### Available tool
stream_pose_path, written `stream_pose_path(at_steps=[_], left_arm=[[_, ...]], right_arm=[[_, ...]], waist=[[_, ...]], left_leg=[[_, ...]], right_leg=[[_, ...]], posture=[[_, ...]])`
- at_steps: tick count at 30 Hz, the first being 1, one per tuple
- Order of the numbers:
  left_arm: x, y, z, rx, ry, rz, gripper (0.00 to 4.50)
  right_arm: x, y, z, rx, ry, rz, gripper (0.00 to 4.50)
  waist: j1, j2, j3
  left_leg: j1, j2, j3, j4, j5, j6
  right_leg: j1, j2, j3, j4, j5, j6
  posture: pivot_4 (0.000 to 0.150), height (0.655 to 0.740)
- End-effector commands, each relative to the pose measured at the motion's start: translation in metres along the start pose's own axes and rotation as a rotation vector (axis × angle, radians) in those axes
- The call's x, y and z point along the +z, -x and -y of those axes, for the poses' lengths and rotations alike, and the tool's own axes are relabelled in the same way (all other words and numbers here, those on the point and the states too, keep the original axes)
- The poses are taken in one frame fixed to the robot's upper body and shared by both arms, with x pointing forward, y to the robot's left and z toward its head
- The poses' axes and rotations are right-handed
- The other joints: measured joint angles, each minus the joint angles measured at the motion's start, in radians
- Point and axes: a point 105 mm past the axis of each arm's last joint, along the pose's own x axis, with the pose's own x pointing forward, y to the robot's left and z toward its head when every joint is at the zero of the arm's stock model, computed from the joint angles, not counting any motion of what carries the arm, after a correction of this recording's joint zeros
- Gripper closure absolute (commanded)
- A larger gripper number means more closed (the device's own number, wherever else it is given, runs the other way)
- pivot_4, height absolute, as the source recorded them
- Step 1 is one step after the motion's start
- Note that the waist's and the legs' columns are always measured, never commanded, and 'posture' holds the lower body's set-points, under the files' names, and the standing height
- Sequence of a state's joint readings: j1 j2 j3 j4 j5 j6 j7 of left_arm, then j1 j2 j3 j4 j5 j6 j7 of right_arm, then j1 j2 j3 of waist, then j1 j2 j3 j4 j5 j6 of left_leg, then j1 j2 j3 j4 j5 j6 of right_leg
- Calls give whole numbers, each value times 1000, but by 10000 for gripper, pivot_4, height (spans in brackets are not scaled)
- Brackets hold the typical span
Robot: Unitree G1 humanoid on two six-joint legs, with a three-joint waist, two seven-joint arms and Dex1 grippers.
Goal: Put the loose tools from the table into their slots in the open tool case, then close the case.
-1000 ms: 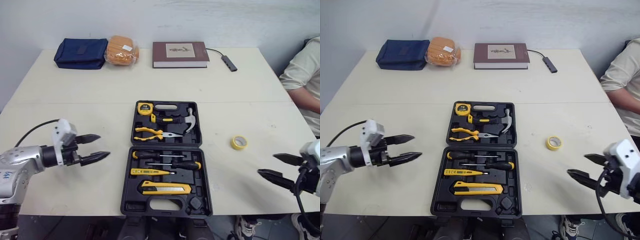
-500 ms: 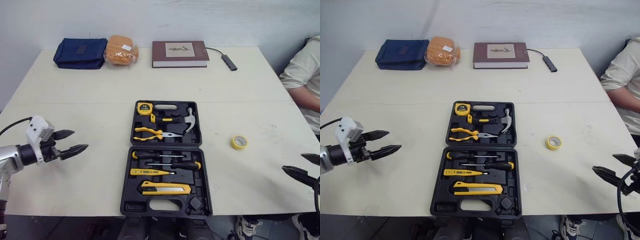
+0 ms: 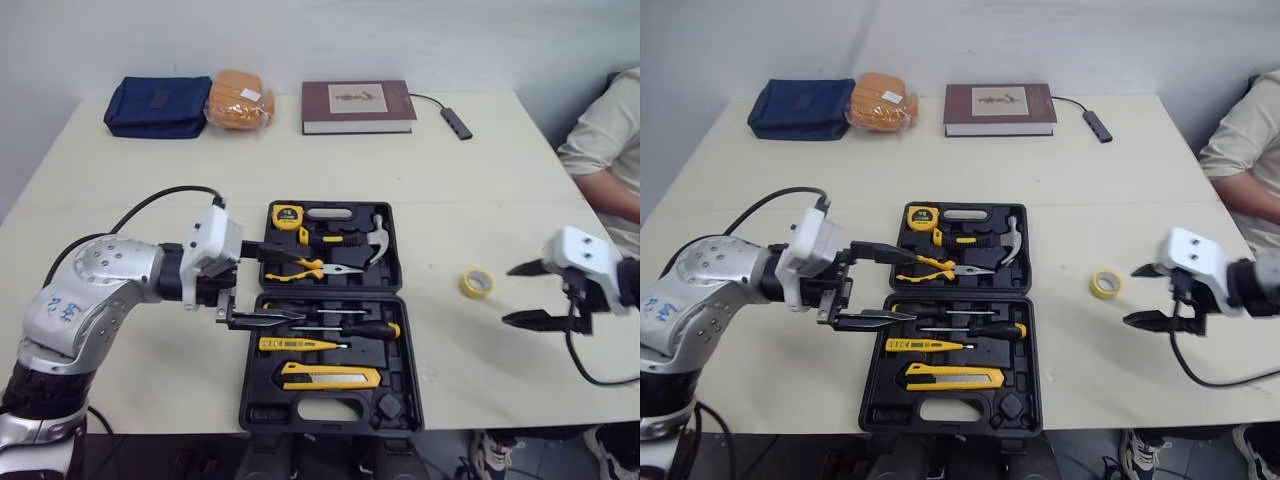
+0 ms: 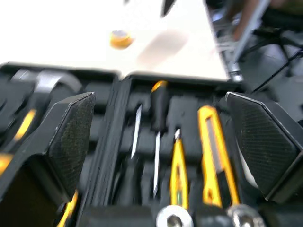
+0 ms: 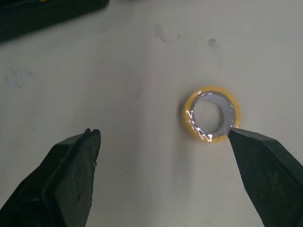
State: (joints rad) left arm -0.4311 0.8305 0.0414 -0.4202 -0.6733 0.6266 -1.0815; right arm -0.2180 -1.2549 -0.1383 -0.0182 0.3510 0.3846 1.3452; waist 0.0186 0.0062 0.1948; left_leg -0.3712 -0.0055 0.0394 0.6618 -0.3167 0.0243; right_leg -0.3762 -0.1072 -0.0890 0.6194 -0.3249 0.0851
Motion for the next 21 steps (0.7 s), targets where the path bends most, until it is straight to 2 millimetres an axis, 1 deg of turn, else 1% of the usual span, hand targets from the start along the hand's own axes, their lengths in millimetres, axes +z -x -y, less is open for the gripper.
stream_pose_path(at_steps=[1,2,5,6,8,12,16,21], left_arm=[[16,-25,4,-95,-80,52,422],[18,-28,3,-97,-79,66,422],[23,-35,8,-126,-90,90,0],[25,-37,9,-136,-95,94,0],[27,-40,11,-148,-99,100,0],[28,-42,13,-162,-104,103,0],[28,-42,13,-163,-105,104,0],[28,-43,11,-159,-108,109,0]], right_arm=[[19,-39,19,54,122,-104,0],[20,-43,21,71,140,-119,0],[21,-51,24,98,163,-149,8120],[21,-53,25,110,173,-168,11903],[19,-56,27,116,188,-203,22085],[17,-53,33,107,194,-242,22085],[22,-46,29,131,199,-246,22085],[17,-45,30,132,197,-266,22085]], waist=[[-4,-1,1],[-4,-1,1],[-6,-3,2],[-6,-3,2],[-4,-3,3],[5,-3,3],[4,-4,3],[3,-4,3]], left_leg=[[1,0,0,1,0,0],[0,0,1,2,0,0],[1,1,1,3,1,-1],[-1,1,1,3,1,-1],[-1,2,1,3,1,-2],[-2,2,0,4,1,-2],[-2,2,0,5,1,-1],[-2,2,0,5,1,-2]], right_leg=[[1,1,0,0,0,0],[1,2,0,1,0,0],[1,3,2,1,0,1],[0,4,2,2,0,1],[0,5,2,2,0,1],[0,5,2,1,0,1],[0,5,2,1,0,1],[0,5,2,1,0,1]], posture=[[1500,7400],[1500,7400],[1500,7400],[1500,7400],[1500,7400],[1500,7400],[1500,7400],[1500,7400]])
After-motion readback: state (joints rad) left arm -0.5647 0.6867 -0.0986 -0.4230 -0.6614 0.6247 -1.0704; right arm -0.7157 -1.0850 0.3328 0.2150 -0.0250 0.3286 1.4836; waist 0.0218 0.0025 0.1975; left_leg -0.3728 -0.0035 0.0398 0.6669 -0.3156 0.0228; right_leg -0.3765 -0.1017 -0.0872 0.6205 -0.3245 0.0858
